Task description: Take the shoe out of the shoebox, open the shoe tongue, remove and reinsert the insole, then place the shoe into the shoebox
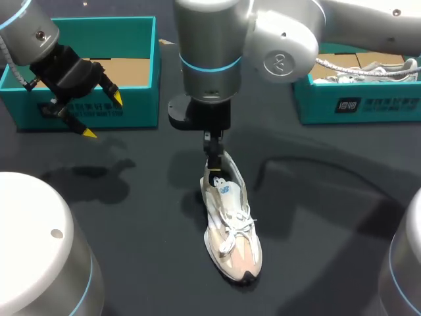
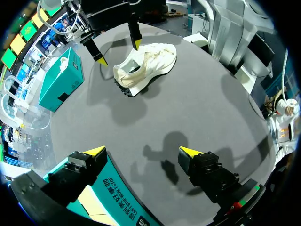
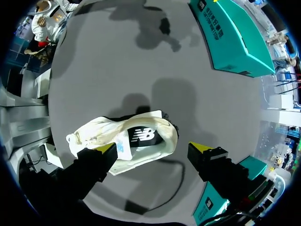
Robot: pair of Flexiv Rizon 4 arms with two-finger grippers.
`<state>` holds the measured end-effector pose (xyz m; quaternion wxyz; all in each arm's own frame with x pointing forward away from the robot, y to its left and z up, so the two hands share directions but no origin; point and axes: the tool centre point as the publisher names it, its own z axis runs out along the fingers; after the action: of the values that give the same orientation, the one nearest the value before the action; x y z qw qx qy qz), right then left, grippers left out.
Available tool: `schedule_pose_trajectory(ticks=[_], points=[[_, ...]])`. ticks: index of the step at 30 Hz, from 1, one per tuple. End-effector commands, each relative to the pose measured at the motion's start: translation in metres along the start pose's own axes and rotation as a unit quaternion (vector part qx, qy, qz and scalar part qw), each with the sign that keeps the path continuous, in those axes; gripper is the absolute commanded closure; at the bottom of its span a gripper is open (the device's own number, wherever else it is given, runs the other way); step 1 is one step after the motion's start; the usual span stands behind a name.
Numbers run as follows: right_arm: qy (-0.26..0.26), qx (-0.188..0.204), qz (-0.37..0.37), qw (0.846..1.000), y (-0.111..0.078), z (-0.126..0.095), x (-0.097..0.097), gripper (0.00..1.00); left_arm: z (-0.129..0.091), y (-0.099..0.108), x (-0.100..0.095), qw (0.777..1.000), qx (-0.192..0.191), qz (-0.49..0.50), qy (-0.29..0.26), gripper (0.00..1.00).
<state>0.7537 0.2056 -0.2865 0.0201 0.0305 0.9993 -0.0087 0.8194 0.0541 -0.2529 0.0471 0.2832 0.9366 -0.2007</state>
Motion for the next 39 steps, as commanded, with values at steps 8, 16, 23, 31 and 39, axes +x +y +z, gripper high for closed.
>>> schedule_pose_trajectory(ticks=[8,16,23,31,39], points=[[-0.016,0.002,-0.020,1.000,0.002,0.023,-0.011,0.00,-0.001,0.000,0.001,1.000,-0.001,0.000,0.000,0.00],[-0.029,0.002,-0.044,0.999,0.002,0.035,-0.020,0.00,-0.001,0.000,0.001,1.000,-0.001,0.000,0.000,0.00],[-0.031,-0.010,-0.066,0.997,-0.002,0.042,-0.029,0.01,-0.001,0.000,0.001,1.000,-0.001,0.000,0.000,0.00],[-0.021,-0.015,-0.075,0.997,0.001,0.054,-0.034,0.12,-0.001,0.000,0.001,1.000,-0.001,0.000,0.000,0.00],[-0.012,-0.020,-0.080,0.997,-0.002,0.068,-0.040,0.19,-0.001,0.000,0.001,1.000,-0.001,0.000,0.000,0.00]])
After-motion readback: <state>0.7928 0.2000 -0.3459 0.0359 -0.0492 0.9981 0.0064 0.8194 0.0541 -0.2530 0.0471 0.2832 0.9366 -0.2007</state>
